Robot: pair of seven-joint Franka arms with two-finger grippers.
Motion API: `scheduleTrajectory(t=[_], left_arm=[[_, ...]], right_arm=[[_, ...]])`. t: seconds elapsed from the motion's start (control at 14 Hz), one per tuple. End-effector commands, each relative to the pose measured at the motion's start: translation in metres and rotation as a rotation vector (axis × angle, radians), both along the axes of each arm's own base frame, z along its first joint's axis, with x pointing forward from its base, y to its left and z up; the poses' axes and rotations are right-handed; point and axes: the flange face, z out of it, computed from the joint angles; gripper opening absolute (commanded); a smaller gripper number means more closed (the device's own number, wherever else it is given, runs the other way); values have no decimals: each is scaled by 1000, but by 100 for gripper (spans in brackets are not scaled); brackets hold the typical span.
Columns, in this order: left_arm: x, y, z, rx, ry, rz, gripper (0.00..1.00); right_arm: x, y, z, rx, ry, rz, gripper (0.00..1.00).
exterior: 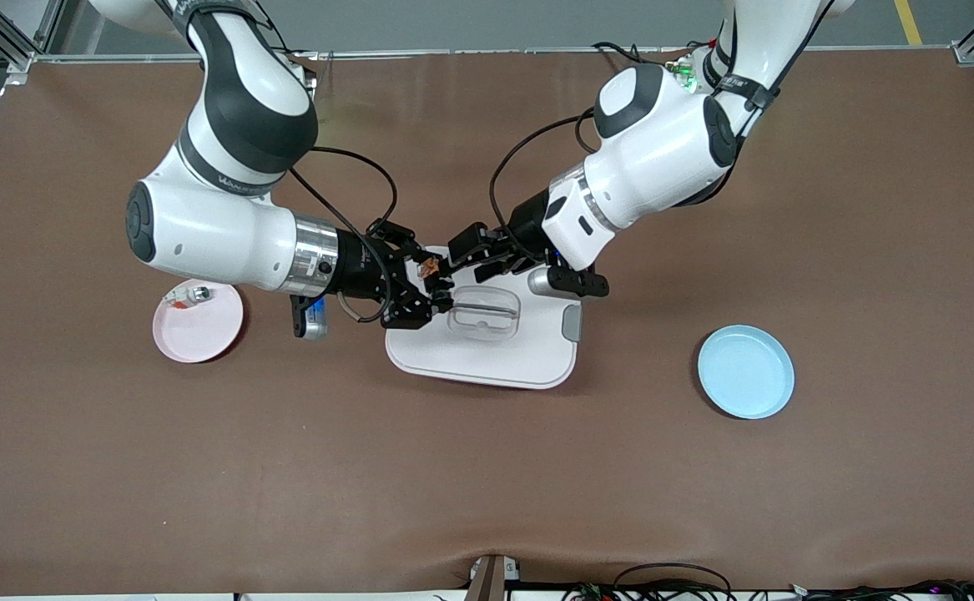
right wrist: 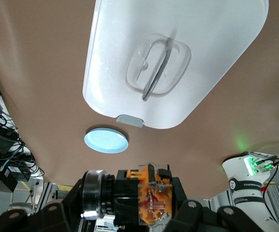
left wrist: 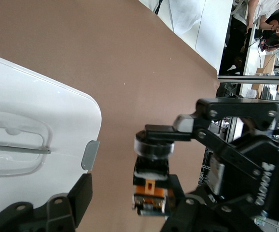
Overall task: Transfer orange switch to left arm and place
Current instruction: 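Grasp the switch with the left gripper and open the right gripper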
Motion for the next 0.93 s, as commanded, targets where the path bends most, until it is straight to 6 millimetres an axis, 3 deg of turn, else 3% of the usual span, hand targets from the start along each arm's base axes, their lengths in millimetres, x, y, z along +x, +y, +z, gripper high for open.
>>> scheduleTrajectory(t=[0.0, 0.36, 0.43, 0.5, 0.57, 0.71, 0.79, 0.86], left_arm=[[-3, -15, -2, -34, -3, 20, 69], [-3, -16, 1, -39, -13, 27, 68], [-4, -17, 0, -37, -12, 23, 64], [-4, -18, 0, -36, -16, 22, 57], [-5, -19, 0, -31, -27, 11, 44], [-5, -18, 0, -28, -31, 10, 7], [-6, -19, 0, -26, -34, 6, 0], [-6, -19, 0, -25, -36, 5, 0]], right_arm=[[-1, 11, 13, 12, 1, -17, 0], [1, 25, 7, 6, -6, -41, 0], [0, 27, 7, 7, -5, -40, 0], [0, 29, 8, 6, -7, -38, 0], [0, 29, 6, 3, -7, -37, 0], [1, 29, 6, 3, -7, -37, 0], [1, 29, 6, 3, -9, -38, 0], [1, 29, 5, 2, -6, -37, 0]])
